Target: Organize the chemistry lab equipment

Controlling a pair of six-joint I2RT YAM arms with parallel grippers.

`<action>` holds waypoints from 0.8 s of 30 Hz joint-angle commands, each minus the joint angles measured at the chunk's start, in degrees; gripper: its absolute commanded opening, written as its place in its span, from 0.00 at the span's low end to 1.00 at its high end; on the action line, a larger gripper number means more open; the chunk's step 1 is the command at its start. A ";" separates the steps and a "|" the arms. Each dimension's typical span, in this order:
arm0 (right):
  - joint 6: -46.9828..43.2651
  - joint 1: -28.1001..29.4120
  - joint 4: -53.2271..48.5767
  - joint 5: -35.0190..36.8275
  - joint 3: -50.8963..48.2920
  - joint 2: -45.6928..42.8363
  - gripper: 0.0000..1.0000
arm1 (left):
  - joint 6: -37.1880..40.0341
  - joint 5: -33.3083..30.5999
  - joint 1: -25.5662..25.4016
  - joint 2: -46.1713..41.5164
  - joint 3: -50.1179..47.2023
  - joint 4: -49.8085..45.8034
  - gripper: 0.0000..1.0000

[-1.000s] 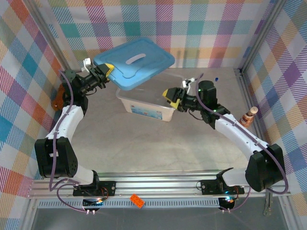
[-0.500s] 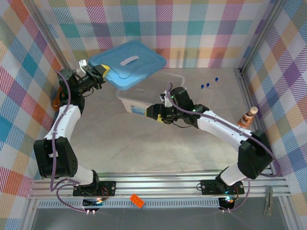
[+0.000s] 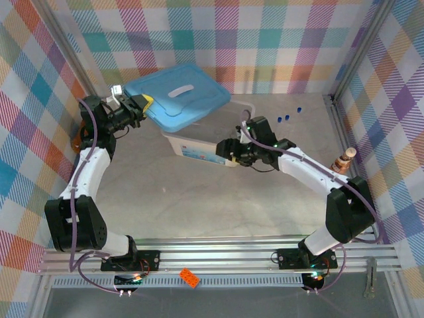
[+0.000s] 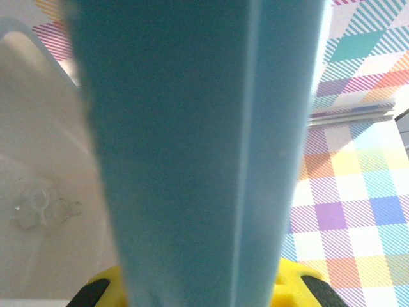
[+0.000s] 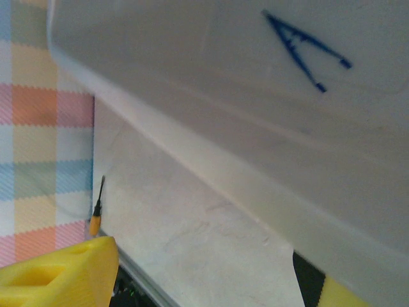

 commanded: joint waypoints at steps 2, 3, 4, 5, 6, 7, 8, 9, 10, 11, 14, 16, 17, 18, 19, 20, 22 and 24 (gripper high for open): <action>-2.85 -4.60 -0.63 -0.56 0.44 -0.34 0.74 | 5.18 1.08 0.49 -2.62 -0.51 -3.80 0.00; -2.79 -5.41 -0.12 -1.13 0.66 -0.12 0.74 | 6.57 0.92 0.53 -3.01 -0.63 -5.87 0.00; -2.38 -6.13 0.94 -2.00 0.73 0.24 0.74 | 8.19 0.67 0.53 -3.34 -0.84 -7.97 0.00; -2.29 -6.82 1.46 -2.42 1.34 0.94 0.74 | 9.51 0.49 0.53 -3.97 -1.25 -9.53 0.00; -2.45 -7.06 1.40 -2.38 2.00 1.45 0.74 | 10.42 0.41 0.53 -4.28 -1.75 -10.42 0.00; -2.54 -7.44 1.18 -2.22 2.85 2.19 0.74 | 11.06 0.44 0.53 -4.73 -2.37 -11.17 0.00; -2.52 -7.92 1.29 -2.27 3.54 2.89 0.74 | 11.39 0.59 0.49 -5.16 -3.10 -11.52 0.00; -2.61 -8.38 1.27 -2.31 4.21 3.44 0.74 | 11.68 0.76 0.51 -5.47 -3.64 -11.81 0.00; -2.75 -9.00 0.97 -2.26 5.11 4.18 0.74 | 12.05 0.86 0.44 -5.86 -4.35 -12.20 0.00; -3.00 -9.59 0.62 -2.22 6.04 4.97 0.74 | 12.57 0.94 0.43 -6.25 -4.93 -12.74 0.00; -3.35 -11.54 0.20 -2.57 8.80 7.79 0.74 | 13.86 0.95 0.18 -7.14 -5.79 -13.96 0.00; -3.33 -12.82 0.54 -3.57 10.66 9.74 0.74 | 13.24 1.11 0.16 -7.70 -6.29 -12.94 0.00; -3.42 -13.46 0.68 -3.81 11.67 10.67 0.74 | 12.56 1.11 0.17 -7.95 -6.48 -11.70 0.00; -3.61 -14.00 0.53 -3.95 12.64 11.51 0.74 | 11.74 1.16 0.08 -8.13 -6.61 -10.35 0.00; -3.45 -14.63 0.68 -4.63 13.70 12.50 0.74 | 10.78 1.20 0.18 -8.24 -6.82 -8.84 0.00; -3.35 -15.21 0.98 -5.13 14.83 13.58 0.74 | 9.74 1.20 0.17 -8.25 -6.92 -7.43 0.00; -2.64 -16.23 1.85 -6.76 16.90 15.71 0.75 | 7.72 1.31 0.16 -8.09 -7.15 -4.70 0.00; -2.27 -16.82 2.23 -7.95 19.62 18.07 0.75 | 5.51 1.31 0.17 -7.55 -7.37 -1.32 0.00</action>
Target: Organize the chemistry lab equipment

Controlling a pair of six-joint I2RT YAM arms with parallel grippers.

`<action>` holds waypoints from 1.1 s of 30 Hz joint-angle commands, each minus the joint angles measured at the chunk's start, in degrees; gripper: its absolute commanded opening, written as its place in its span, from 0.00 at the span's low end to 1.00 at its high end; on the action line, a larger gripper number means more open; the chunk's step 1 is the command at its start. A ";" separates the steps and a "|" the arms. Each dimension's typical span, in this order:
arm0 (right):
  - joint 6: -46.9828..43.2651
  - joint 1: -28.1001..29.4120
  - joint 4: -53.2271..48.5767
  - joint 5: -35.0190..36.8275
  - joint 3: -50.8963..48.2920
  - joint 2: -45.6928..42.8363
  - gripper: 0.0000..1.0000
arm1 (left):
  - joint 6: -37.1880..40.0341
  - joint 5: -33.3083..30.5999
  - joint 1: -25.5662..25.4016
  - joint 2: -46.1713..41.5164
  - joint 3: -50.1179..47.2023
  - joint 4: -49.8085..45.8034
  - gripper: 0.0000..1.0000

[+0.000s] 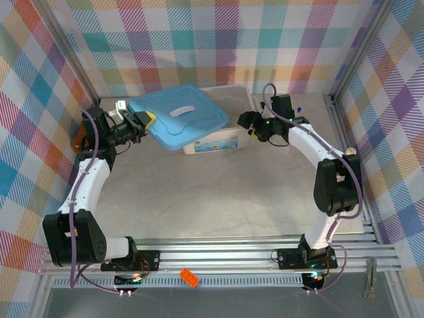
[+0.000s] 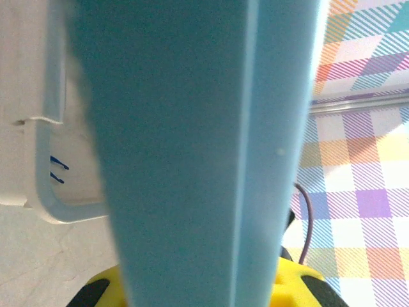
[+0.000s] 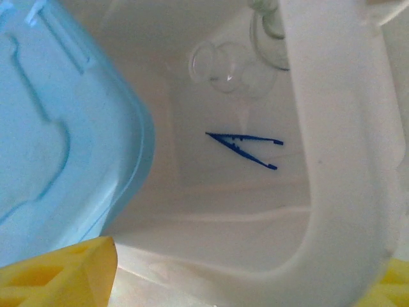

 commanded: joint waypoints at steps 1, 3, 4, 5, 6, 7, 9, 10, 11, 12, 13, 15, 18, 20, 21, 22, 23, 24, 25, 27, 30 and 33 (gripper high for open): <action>-0.08 -1.11 2.72 -3.43 5.34 3.75 0.75 | -4.88 1.41 0.13 -0.73 -0.59 10.55 0.00; 0.52 -1.52 2.24 -4.42 8.16 6.07 0.75 | -7.53 1.08 0.19 0.20 -0.51 14.47 0.00; 0.78 -1.72 2.05 -4.78 9.02 6.54 0.75 | -8.85 0.75 0.18 0.84 -0.20 16.63 0.00; 0.92 -1.80 1.79 -4.85 9.17 6.25 0.75 | -10.03 0.51 0.18 1.50 0.28 18.25 0.00; 0.81 -1.74 1.77 -4.67 8.80 5.41 0.75 | -10.99 0.25 0.15 2.29 0.82 19.70 0.00; 0.73 -1.83 1.66 -4.38 8.01 4.18 0.75 | -11.95 0.12 0.11 3.25 1.53 21.34 0.00; -0.01 -1.80 -0.06 -3.39 7.14 1.64 0.75 | -13.39 0.12 0.09 5.56 3.07 23.49 0.00; -0.51 -1.78 -1.14 -3.03 6.74 0.29 0.75 | -14.10 0.18 0.02 6.63 3.91 24.68 0.00; -0.92 -1.81 -2.04 -2.67 6.42 -0.95 0.75 | -14.21 0.30 -0.06 7.85 4.79 25.12 0.00; -1.16 -1.80 -2.70 -2.44 5.97 -2.07 0.76 | -14.25 0.39 -0.23 8.78 5.58 25.31 0.00; -1.43 -1.83 -3.56 -2.26 5.53 -3.33 0.76 | -14.11 0.79 -0.43 10.05 6.43 25.63 0.00; -2.20 -1.85 -4.74 -2.25 4.76 -5.54 0.76 | -14.46 1.34 -0.91 12.52 7.74 26.71 0.00; -3.17 -1.89 -6.66 -1.62 3.71 -8.66 0.76 | -16.21 2.33 -2.08 16.25 9.29 30.44 0.00; -3.22 -2.06 -6.69 -1.67 2.83 -10.32 0.77 | -16.87 3.01 -3.26 18.34 10.42 32.32 0.00; -3.24 -2.13 -6.80 -1.93 2.66 -10.60 0.77 | -16.81 3.00 -3.78 18.96 10.83 32.57 0.00; -2.93 -2.06 -6.41 -2.97 2.38 -10.65 0.77 | -16.79 2.81 -4.17 19.47 11.10 32.79 0.00; -2.17 -1.98 -4.85 -4.82 1.57 -10.80 0.77 | -16.79 2.51 -4.55 19.90 11.40 32.92 0.00; -1.49 -1.85 -2.90 -6.66 0.57 -11.04 0.77 | -16.78 2.11 -4.65 20.08 11.57 32.96 0.00; -0.69 -1.44 -0.01 -8.46 -0.97 -11.67 0.76 | -16.67 1.38 -4.66 20.29 11.74 32.98 0.00; -0.74 -0.18 3.27 -9.33 -3.15 -12.86 0.77 | -16.53 -0.19 -4.59 20.34 12.08 32.96 0.00; -1.35 1.96 4.20 -8.03 -3.61 -13.36 0.77 | -15.40 -2.44 -4.37 20.00 13.10 32.03 0.00; -1.92 4.90 3.47 -7.01 -0.94 -11.17 0.77 | -15.47 -5.02 -2.98 19.46 13.54 32.07 0.00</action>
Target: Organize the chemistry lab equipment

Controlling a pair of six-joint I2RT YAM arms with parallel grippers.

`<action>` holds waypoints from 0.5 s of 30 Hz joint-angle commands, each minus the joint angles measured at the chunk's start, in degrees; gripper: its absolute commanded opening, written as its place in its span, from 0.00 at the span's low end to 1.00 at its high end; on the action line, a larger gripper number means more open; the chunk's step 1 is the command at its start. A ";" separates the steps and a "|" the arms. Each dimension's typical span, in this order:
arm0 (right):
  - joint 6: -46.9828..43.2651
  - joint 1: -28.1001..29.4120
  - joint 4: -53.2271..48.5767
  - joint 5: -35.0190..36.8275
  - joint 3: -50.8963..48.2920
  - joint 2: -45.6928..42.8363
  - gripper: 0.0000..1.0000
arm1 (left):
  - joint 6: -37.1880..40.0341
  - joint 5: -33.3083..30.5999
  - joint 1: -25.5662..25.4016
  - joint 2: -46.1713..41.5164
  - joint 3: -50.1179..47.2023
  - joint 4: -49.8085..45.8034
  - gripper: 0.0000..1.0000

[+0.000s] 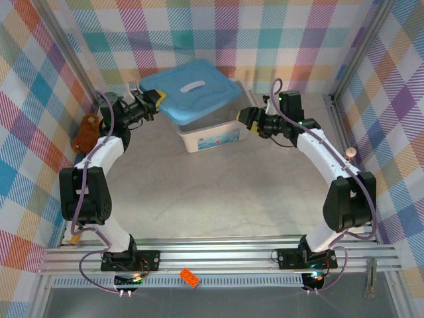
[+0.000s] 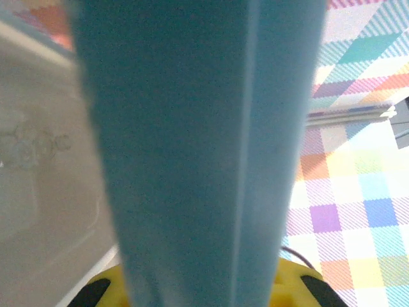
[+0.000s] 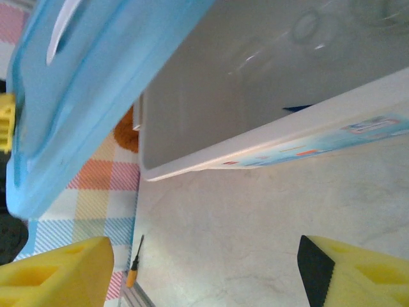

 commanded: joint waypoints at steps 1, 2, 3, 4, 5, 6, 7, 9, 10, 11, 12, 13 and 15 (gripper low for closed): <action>-0.68 3.42 2.41 -0.79 3.81 1.42 0.77 | 0.26 -3.77 2.02 -1.90 2.66 5.10 0.00; -0.61 4.53 2.41 -0.54 5.12 2.48 0.77 | 0.54 -4.40 2.85 -2.45 2.61 4.46 0.00; -0.61 5.33 2.46 -0.38 6.17 3.39 0.77 | 0.82 -5.13 3.64 -3.02 2.50 3.91 0.00; -0.56 6.31 2.47 -0.15 7.54 4.67 0.78 | 1.77 -5.94 4.51 -3.72 2.33 2.36 0.00; -0.53 7.29 2.34 0.17 9.22 6.04 0.78 | 3.18 -6.53 5.38 -4.67 2.31 0.43 0.00; -0.55 8.05 2.18 0.39 10.63 7.36 0.78 | 4.47 -7.26 6.06 -5.57 2.23 -1.44 0.00; -0.43 8.76 2.12 0.57 12.23 9.07 0.78 | 6.08 -7.82 6.89 -6.66 2.28 -3.61 0.00; 0.05 9.94 2.31 0.69 15.43 12.20 0.77 | 8.79 -9.15 8.16 -8.70 2.10 -6.77 0.00; 0.51 10.49 2.70 0.67 16.94 13.84 0.77 | 9.95 -9.78 8.78 -9.79 1.94 -8.36 0.00; 0.87 11.04 3.17 0.66 18.45 15.51 0.77 | 11.10 -10.33 9.34 -10.77 1.81 -10.05 0.00; 1.32 11.50 3.52 0.61 19.86 16.96 0.77 | 11.86 -10.84 9.85 -11.68 1.46 -11.03 0.00; 1.95 12.03 4.30 0.38 21.42 18.58 0.77 | 12.78 -11.46 10.42 -12.75 0.80 -12.12 0.00; 2.95 13.04 5.55 0.21 24.28 21.49 0.77 | 14.35 -11.73 11.18 -14.26 0.08 -14.28 0.00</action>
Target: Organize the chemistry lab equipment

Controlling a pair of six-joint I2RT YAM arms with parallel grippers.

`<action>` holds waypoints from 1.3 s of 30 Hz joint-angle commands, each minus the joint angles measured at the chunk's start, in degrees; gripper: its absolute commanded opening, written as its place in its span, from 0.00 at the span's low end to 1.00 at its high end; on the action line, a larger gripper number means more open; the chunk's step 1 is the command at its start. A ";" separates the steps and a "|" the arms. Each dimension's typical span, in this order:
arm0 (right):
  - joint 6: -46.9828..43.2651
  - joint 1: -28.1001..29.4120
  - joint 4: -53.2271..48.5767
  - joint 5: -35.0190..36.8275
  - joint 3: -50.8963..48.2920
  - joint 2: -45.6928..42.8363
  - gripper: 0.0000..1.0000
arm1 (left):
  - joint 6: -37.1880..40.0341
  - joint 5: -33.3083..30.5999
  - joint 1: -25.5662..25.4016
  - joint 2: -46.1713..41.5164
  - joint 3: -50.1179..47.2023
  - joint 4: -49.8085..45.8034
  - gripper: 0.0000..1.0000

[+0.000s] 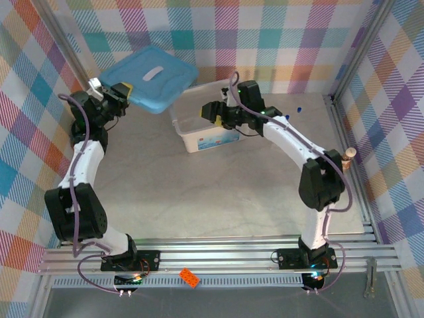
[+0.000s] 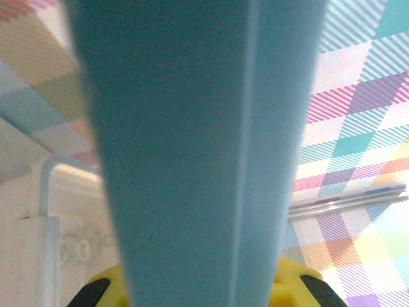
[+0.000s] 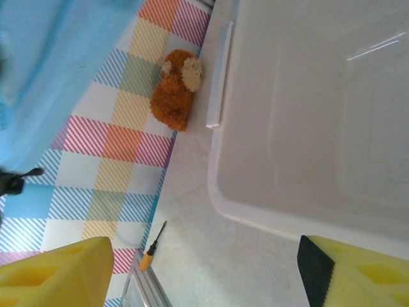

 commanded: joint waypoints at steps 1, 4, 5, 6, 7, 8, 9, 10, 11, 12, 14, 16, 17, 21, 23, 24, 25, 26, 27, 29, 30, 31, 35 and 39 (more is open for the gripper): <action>2.09 1.57 3.06 -0.27 5.53 4.30 0.77 | 5.13 -1.21 1.45 -4.59 -0.85 -2.08 0.00; 4.34 2.64 5.71 -1.21 9.85 8.71 0.77 | 5.58 -2.45 2.87 -7.26 -4.04 -2.65 0.00; 5.04 2.96 6.51 -1.55 11.39 10.28 0.77 | 6.10 -3.33 3.42 -8.55 -5.24 -3.04 0.00; 5.83 3.21 7.31 -1.81 12.71 11.60 0.77 | 6.80 -3.99 3.80 -9.52 -5.88 -3.74 0.00; 6.68 3.52 8.16 -2.11 14.22 13.12 0.77 | 7.47 -4.62 3.77 -10.55 -6.58 -4.73 0.00; 8.00 3.67 9.17 -2.48 15.70 14.55 0.77 | 7.74 -5.17 5.66 -11.49 -7.17 -5.08 0.00; 9.01 3.87 10.53 -2.91 16.65 15.85 0.77 | 7.77 -5.81 6.11 -12.21 -7.79 -5.17 0.00; 10.05 4.00 11.65 -3.04 17.79 17.13 0.77 | 7.85 -6.50 6.57 -12.90 -8.38 -5.46 0.00; 10.79 4.17 11.93 -3.03 19.64 18.70 0.77 | 7.89 -7.05 6.88 -13.54 -8.81 -5.87 0.00; 11.29 4.28 12.18 -3.07 20.96 19.76 0.77 | 7.98 -7.24 7.04 -13.88 -8.96 -6.02 0.00; 11.90 4.51 11.34 -3.00 24.49 22.30 0.76 | 8.07 -7.39 7.11 -14.17 -9.29 -6.41 0.00; 12.05 4.89 10.02 -3.02 28.71 25.01 0.76 | 7.77 -7.51 7.15 -14.39 -9.77 -6.07 0.00; 12.06 5.03 9.31 -3.00 30.57 26.17 0.76 | 7.72 -7.66 7.14 -14.64 -10.05 -5.91 0.00; 12.05 6.05 5.79 -2.90 38.75 31.31 0.76 | 7.55 -8.43 7.21 -15.81 -11.37 -5.78 0.00; 12.05 6.47 4.43 -2.76 41.80 33.23 0.76 | 7.67 -8.71 7.43 -16.35 -11.58 -6.31 0.00; 12.10 6.66 3.76 -2.83 43.00 34.05 0.76 | 7.56 -8.80 7.59 -16.62 -11.81 -6.25 0.00; 12.17 6.75 3.37 -2.78 43.93 34.70 0.76 | 7.53 -8.85 7.71 -16.97 -11.91 -6.52 0.00; 12.10 6.93 3.04 -2.70 44.70 35.02 0.76 | 7.47 -9.13 7.93 -17.31 -12.10 -6.69 0.00; 12.11 7.06 2.80 -2.65 45.19 35.43 0.76 | 7.23 -9.25 8.16 -17.72 -12.28 -6.29 0.00; 11.86 7.21 2.04 -2.69 46.09 35.90 0.76 | 6.85 -9.21 8.41 -17.98 -12.35 -6.02 0.00; 11.64 7.34 1.69 -2.76 46.60 36.09 0.76 | 6.69 -9.13 8.47 -18.09 -12.46 -5.77 0.00; 11.57 7.45 1.53 -2.91 46.75 36.14 0.76 | 6.49 -9.06 8.50 -18.05 -12.49 -5.40 0.00; 11.01 8.10 0.76 -3.42 47.58 36.36 0.76 | 5.49 -9.00 8.61 -18.09 -12.88 -4.53 0.00; 9.83 9.17 -0.49 -3.81 47.80 36.11 0.76 | 5.05 -8.91 8.93 -18.08 -13.51 -3.81 0.00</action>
